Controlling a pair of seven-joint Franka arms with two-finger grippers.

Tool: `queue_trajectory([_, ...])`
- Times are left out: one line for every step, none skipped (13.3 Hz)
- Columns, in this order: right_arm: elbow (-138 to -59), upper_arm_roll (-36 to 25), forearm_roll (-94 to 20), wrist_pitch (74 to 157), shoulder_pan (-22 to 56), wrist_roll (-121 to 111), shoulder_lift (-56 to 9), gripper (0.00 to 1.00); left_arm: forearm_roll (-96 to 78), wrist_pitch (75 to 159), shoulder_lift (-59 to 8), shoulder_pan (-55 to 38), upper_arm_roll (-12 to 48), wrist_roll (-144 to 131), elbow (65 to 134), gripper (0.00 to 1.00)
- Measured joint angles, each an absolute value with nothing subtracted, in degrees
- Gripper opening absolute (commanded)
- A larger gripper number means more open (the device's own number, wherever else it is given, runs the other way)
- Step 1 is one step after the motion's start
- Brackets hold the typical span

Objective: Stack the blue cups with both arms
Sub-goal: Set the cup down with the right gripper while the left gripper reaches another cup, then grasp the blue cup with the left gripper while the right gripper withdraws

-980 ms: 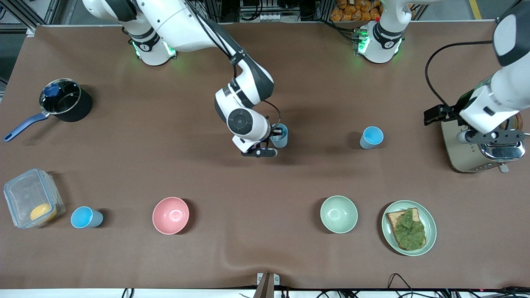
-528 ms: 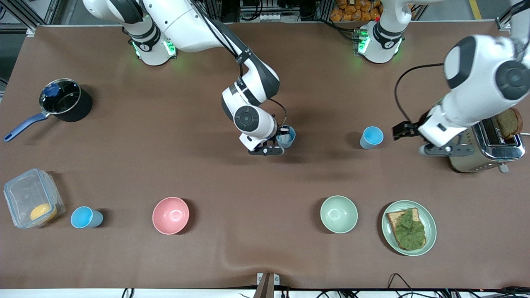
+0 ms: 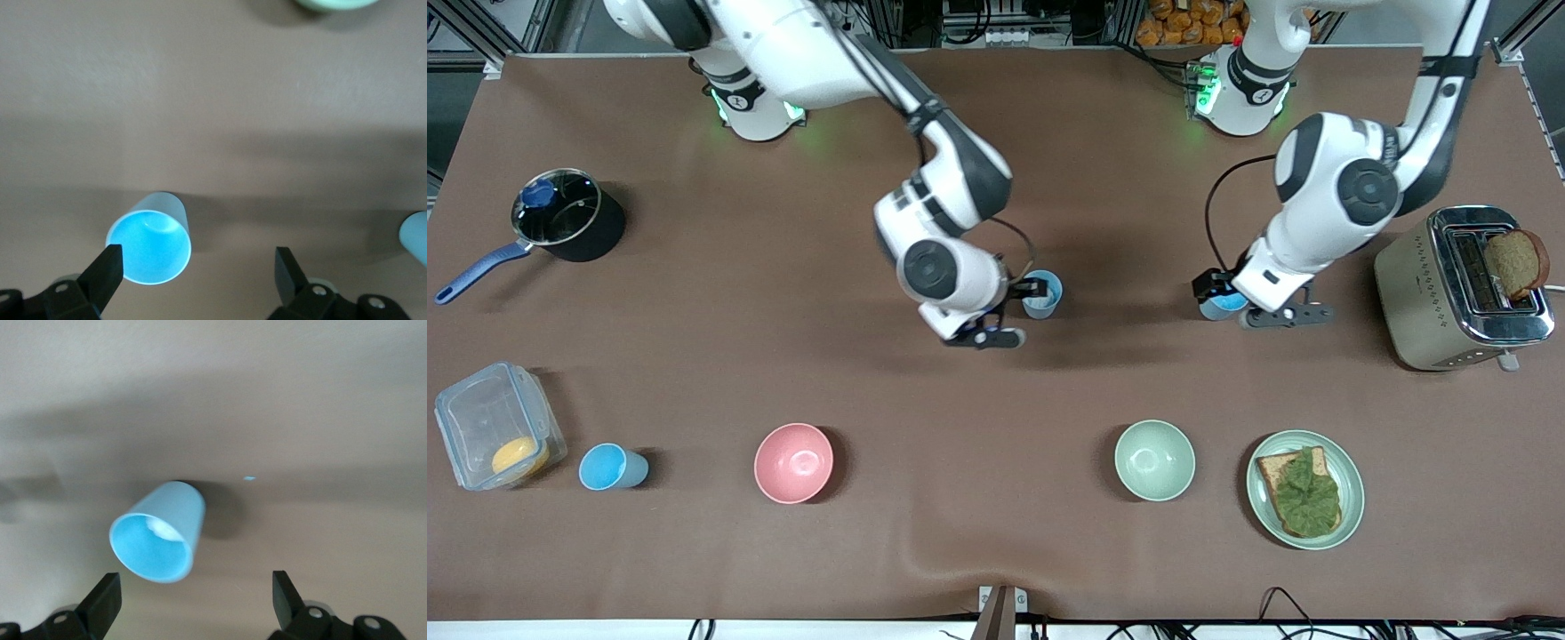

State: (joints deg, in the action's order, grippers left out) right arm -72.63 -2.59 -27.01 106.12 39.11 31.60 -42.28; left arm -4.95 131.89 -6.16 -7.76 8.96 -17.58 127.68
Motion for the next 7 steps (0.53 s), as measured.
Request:
queue_trajectory([-71.5,-2.9,-26.9,103.0,36.8,30.8,-41.2,1.00,-5.1,133.0,-6.4,-7.8,9.0,-17.7,129.0,1.00])
queue_trajectory([-70.9,-3.4,-26.4,101.3,34.5,30.3,-39.7,1.00,-5.7,133.9,-6.6,-7.7,9.0,-17.7,130.2,1.00])
queue_trajectory([-70.7,-3.8,-24.8,99.2,32.2,29.7,-37.8,1.00,-6.3,134.9,-6.8,-7.7,9.0,-17.7,131.4,1.00])
queue_trajectory([-70.7,-4.0,-22.0,96.2,30.1,29.0,-36.1,1.00,-6.5,136.1,-7.0,-7.7,9.1,-17.7,132.5,1.00])
queue_trajectory([-70.7,-4.3,-18.3,93.5,28.4,27.5,-34.7,1.00,-6.6,137.3,-7.3,-7.7,9.1,-17.7,133.5,1.00])
queue_trajectory([-70.8,-4.6,-14.7,91.4,26.7,25.4,-33.6,1.00,-6.6,138.2,-7.6,-7.7,9.2,-17.7,134.4,1.00])
queue_trajectory([-70.8,-4.8,-12.1,89.5,25.0,22.8,-32.8,1.00,-6.6,138.9,-8.1,-7.7,9.2,-17.7,134.9,1.00])
